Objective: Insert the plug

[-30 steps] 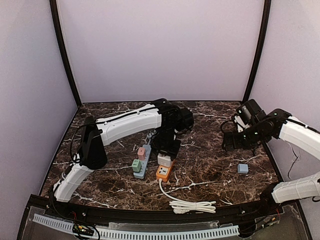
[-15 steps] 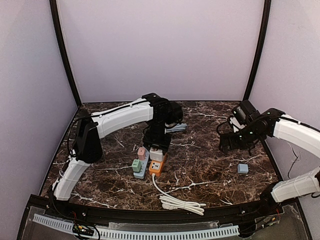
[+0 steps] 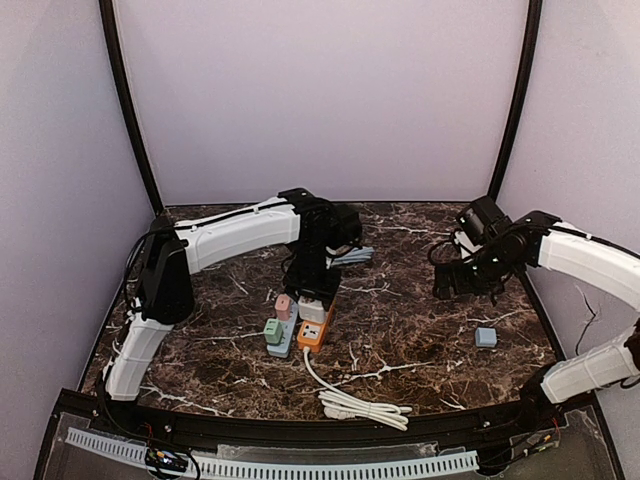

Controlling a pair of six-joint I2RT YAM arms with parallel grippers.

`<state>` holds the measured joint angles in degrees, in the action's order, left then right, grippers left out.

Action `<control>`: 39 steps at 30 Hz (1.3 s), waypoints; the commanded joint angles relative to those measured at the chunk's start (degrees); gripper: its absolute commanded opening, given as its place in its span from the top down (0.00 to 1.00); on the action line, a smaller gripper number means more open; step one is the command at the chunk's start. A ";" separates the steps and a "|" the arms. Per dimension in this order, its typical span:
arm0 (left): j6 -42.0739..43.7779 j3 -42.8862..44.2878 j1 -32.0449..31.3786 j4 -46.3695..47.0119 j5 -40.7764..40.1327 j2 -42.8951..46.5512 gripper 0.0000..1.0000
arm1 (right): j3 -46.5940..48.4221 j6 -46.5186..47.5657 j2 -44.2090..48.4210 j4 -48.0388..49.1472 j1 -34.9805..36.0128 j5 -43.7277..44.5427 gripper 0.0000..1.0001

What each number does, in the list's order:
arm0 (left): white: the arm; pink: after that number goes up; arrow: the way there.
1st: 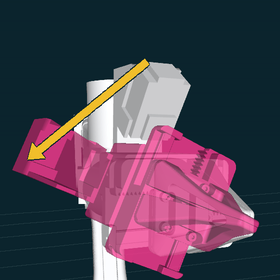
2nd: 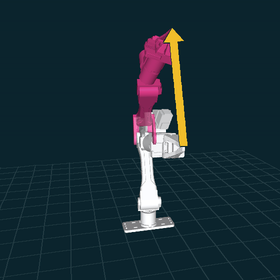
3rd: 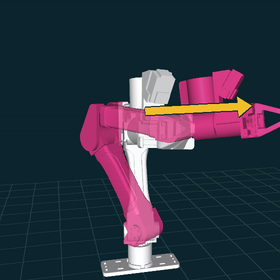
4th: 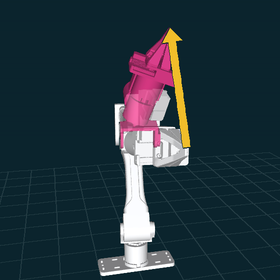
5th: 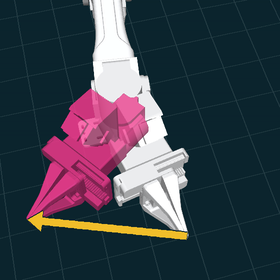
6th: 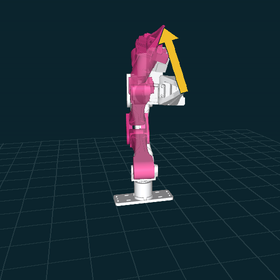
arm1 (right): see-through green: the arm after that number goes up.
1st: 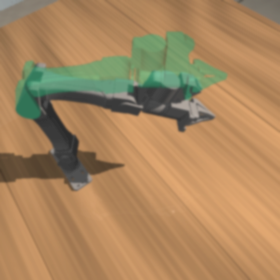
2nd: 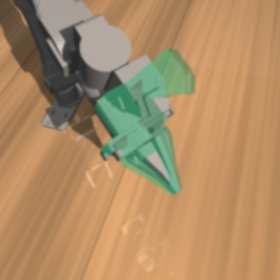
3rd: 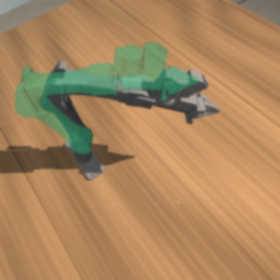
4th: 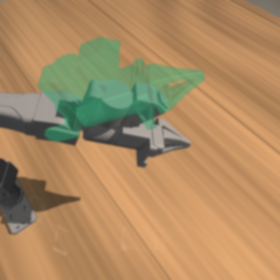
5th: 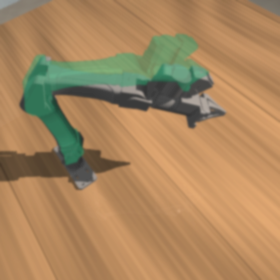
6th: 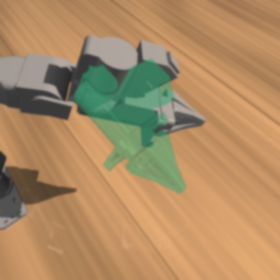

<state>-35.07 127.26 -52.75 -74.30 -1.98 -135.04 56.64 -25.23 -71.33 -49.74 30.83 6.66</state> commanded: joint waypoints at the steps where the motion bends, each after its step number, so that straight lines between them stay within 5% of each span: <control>1: 5.16 -5.55 0.84 1.11 1.77 -2.70 0.99 | 2.22 -1.92 -1.39 -0.14 -0.24 0.18 0.01; 8: 9.57 -7.83 2.88 1.89 1.52 -2.39 0.99 | 4.34 -4.31 -4.24 -1.49 -0.17 0.18 0.01; 26: 4.45 -12.59 1.14 6.64 3.14 -3.36 0.99 | 5.68 -7.62 -5.18 -2.21 -0.16 -0.06 0.01; 39: 6.49 -7.45 -0.39 5.07 1.12 -10.76 0.99 | 3.70 -4.56 -1.52 -3.37 -0.16 0.79 0.01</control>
<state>-29.08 125.10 -53.06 -72.99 -1.19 -135.13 61.39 -31.24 -74.63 -51.72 30.85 6.68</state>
